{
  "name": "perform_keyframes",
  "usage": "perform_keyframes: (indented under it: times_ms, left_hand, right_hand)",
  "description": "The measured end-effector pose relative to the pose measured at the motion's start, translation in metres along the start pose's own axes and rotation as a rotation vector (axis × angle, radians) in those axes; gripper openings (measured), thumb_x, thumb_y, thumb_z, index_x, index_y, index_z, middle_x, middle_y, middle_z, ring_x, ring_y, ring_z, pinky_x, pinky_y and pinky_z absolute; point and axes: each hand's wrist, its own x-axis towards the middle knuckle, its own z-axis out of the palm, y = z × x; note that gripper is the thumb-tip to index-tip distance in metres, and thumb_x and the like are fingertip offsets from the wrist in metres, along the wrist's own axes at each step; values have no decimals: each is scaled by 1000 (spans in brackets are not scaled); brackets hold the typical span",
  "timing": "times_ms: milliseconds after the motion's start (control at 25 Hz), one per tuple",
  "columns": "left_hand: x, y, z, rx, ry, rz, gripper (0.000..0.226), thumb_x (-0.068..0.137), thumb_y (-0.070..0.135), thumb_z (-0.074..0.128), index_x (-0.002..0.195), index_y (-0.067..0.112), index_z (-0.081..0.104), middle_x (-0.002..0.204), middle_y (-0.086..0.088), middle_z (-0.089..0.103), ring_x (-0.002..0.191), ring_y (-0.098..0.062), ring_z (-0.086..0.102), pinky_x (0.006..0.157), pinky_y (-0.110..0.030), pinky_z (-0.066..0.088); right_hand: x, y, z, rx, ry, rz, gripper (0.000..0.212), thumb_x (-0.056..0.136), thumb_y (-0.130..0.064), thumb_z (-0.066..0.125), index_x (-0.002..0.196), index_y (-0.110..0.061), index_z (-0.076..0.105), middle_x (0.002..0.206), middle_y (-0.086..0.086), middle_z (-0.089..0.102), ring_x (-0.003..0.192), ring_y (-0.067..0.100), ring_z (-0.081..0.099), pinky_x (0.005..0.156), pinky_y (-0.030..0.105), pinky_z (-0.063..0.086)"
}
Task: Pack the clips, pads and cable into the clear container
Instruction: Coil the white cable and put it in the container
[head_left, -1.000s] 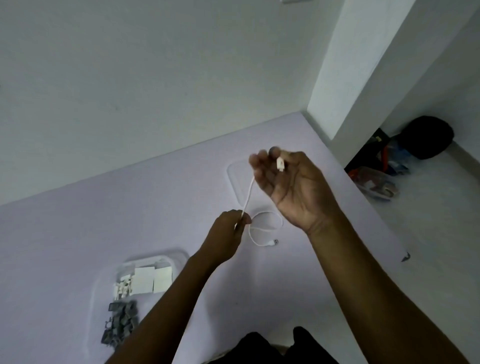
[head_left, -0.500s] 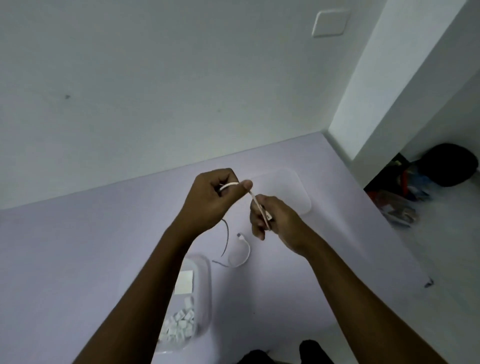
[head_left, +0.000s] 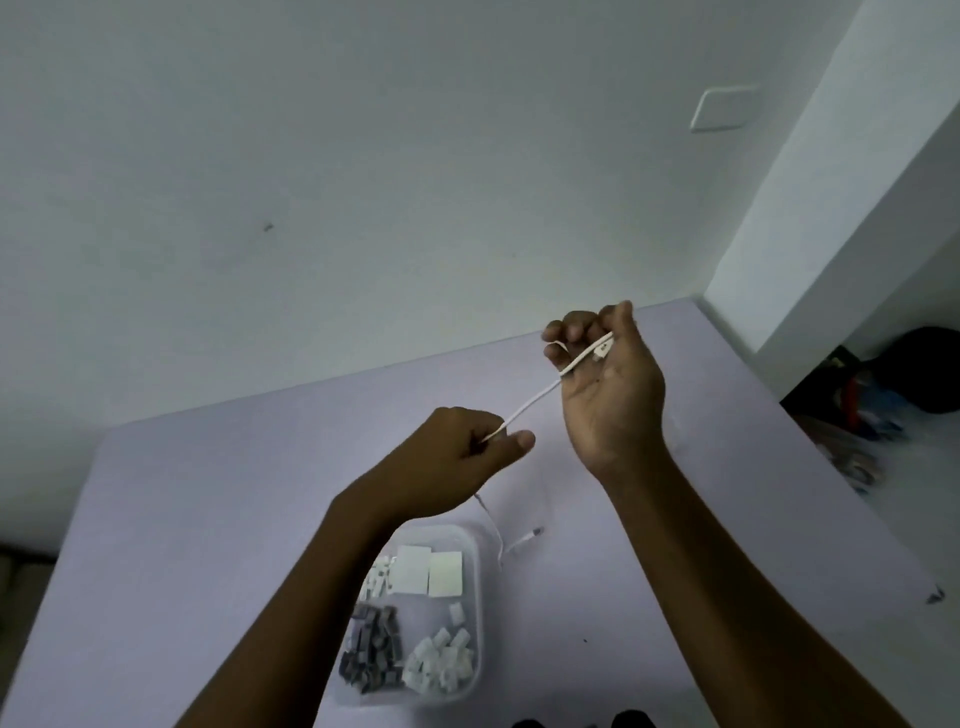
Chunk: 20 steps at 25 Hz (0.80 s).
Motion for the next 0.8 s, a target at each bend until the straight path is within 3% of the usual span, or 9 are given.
perform_keyframes:
  times_ms: [80,200,280,360,440,520,600,680,800]
  left_hand:
    - [-20,2,-24,39,-61,42,52,93,45,59,58,15,36,52,8,30,49,-7,29,50,-20,26]
    - [-46,3,-58,-16,-23,119,41,94,32,62,57,21,51,50,8,38,48,-6,34,50,-21,29]
    - [-58,-11,-80,-71,131,161,36,94,27,63,61,13,57,52,5,45,49,-10,38,51,-23,30]
    - [-62,-32,-92,-139,279,145,36,95,30,62,66,8,58,56,-9,49,52,-24,41,53,-28,31]
    - [-64,-48,-87,-136,281,107,39,98,31,55,64,11,54,55,-1,45,51,-16,38,54,-27,29]
    - [-69,-55,-69,-74,133,87,42,102,32,45,63,18,48,56,10,43,53,-6,37,56,-28,31]
    - [-77,-55,-58,-8,-13,77,43,104,38,38,64,24,43,59,10,41,56,-7,37,59,-30,35]
    - [-84,-49,-70,24,-48,93,44,102,42,39,64,21,46,56,10,39,54,-7,35,56,-26,34]
    - [-94,-42,-104,22,-33,129,37,100,35,50,69,20,62,51,8,42,49,-6,34,52,-19,30]
  right_hand:
    - [-7,27,1,-537,-93,-90,46,101,-50,32,94,-7,46,84,13,55,86,27,63,84,37,50]
    - [-38,64,8,-1012,-356,177,76,85,-83,27,85,-9,47,76,16,57,71,28,59,78,52,50]
    - [-58,70,18,-845,-537,510,77,87,-81,19,74,-8,40,62,15,45,55,27,46,61,45,43]
    - [-74,58,39,-363,-643,710,65,94,-71,19,72,-12,34,56,7,31,46,19,29,48,30,29]
    - [-82,41,68,112,-639,719,52,97,-60,28,73,-14,36,55,1,26,43,14,24,45,25,23]
    - [-79,37,91,291,-432,473,39,100,-45,35,73,-17,38,57,-1,25,45,13,24,48,24,23]
    - [-67,44,96,-50,-145,111,38,103,-34,38,69,-18,41,56,-1,30,49,16,31,52,27,30]
    - [-57,60,83,-722,-26,-148,40,104,-36,38,72,-13,42,59,4,41,55,22,41,58,33,40]
    - [-67,89,56,-1308,-175,113,60,98,-63,31,75,-10,47,64,7,53,56,17,52,63,43,51]
